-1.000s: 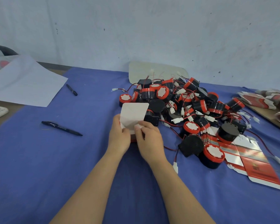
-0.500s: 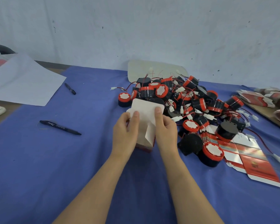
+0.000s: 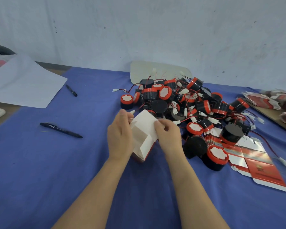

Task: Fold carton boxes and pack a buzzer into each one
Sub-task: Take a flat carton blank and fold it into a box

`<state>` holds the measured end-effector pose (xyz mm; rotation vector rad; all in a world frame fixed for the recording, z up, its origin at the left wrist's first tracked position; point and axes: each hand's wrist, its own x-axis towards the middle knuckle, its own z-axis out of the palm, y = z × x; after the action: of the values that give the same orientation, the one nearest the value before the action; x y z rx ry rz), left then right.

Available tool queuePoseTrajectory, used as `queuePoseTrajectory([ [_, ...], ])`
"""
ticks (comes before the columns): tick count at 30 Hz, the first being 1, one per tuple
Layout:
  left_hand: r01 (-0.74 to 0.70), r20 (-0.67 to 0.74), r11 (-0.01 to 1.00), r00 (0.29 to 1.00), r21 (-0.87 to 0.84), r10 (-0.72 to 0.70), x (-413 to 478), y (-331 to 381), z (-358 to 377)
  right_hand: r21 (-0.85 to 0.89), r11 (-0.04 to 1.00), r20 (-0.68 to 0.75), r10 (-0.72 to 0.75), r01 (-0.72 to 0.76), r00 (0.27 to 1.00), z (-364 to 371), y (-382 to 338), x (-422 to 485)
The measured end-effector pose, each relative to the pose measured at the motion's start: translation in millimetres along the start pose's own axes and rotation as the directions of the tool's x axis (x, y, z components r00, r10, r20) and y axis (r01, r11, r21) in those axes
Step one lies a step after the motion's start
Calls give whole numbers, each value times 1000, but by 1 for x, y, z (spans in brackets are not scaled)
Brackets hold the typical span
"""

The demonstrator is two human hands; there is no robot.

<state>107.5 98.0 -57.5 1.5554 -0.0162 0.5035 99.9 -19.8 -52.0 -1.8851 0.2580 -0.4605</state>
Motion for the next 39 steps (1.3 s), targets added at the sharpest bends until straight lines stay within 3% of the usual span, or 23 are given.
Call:
queuePoseTrajectory([
  [5, 77, -28, 988, 997, 134, -74, 4, -4, 0, -125, 920, -140, -387, 372, 911, 3, -3, -5],
  [8, 69, -5, 992, 998, 109, -69, 2, -1, -1, -247, 885, -142, -435, 394, 889, 4, 4, -3],
  [11, 62, 2, 995, 998, 76, -62, 1, 1, -2, -236, 889, -90, -422, 393, 902, 5, 7, -4],
  [13, 77, -26, 995, 997, 68, -76, 3, 0, -4, -131, 941, -52, -320, 312, 946, 6, 6, -4],
  [16, 64, -1, 994, 998, 88, -64, 5, 1, -5, 120, 991, -6, -64, 64, 998, 1, 0, 2],
  [20, -26, 65, 996, 998, 81, 21, 3, 5, -6, 373, 886, 250, 190, -275, 950, -13, -1, 5],
  [22, -56, 66, 996, 997, 70, 51, 4, 5, -8, 249, 932, 326, 175, -262, 929, -16, 0, 5],
  [24, -73, 67, 995, 995, 72, 68, 4, 5, -10, -147, 988, 294, 92, -50, 951, -14, 1, 5],
  [26, -56, 77, 993, 996, 106, 48, 5, 5, -10, -316, 946, 215, -6, 76, 977, -7, 2, 4],
  [29, 58, 60, 988, 996, 146, -68, 9, 3, -7, -193, 974, 0, -121, 119, 993, 0, 1, 0],
  [33, 209, -81, 967, 977, 143, -199, 16, 0, -7, -219, 966, -316, -200, 134, 927, -14, 3, 3],
  [37, 230, -60, 967, 973, 112, -224, 15, -5, -8, -358, 928, -216, 30, -108, 976, -25, 9, 9],
  [39, 198, -5, 971, 980, 134, -199, 10, -9, -5, -348, 927, -128, 104, -143, 986, -24, 10, 11],
])
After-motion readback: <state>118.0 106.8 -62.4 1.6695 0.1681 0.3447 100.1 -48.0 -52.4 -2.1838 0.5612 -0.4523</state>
